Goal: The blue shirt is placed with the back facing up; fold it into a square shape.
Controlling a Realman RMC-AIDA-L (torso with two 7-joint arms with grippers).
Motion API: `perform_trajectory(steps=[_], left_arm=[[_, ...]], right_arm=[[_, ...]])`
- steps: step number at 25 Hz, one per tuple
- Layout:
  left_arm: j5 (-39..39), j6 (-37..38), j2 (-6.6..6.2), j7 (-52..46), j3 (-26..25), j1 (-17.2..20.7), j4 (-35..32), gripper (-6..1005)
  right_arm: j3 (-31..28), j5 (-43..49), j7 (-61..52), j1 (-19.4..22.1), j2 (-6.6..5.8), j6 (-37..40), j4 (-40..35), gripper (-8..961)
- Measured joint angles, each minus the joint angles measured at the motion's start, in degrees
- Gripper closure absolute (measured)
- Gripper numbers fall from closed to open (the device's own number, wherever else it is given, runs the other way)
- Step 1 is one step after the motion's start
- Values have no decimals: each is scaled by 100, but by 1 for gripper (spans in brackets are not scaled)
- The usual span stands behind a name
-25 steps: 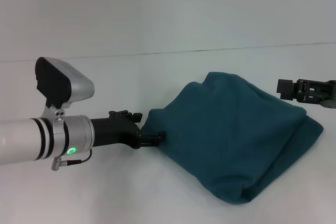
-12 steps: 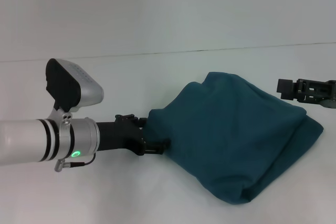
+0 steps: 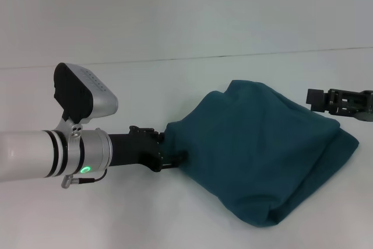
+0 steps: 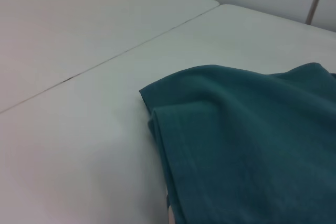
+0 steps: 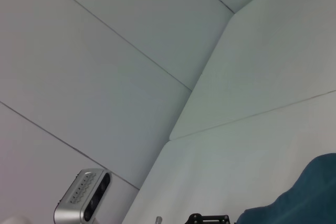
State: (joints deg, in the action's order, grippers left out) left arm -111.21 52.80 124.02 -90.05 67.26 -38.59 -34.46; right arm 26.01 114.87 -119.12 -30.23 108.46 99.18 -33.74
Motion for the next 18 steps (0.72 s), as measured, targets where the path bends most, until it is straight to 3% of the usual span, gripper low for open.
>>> perform_trajectory(steps=[4, 13, 18], left_arm=[[-6, 11, -1, -1, 6, -7, -15, 317], [-6, 17, -9, -18, 6, -28, -88, 790], [-5, -27, -13, -3, -36, -34, -94, 994]], right_arm=[[0, 0, 16, 0, 6, -7, 4, 57], [-21, 0, 35, 16, 16, -58, 8, 58], [-65, 0, 78, 32, 31, -117, 20, 59]])
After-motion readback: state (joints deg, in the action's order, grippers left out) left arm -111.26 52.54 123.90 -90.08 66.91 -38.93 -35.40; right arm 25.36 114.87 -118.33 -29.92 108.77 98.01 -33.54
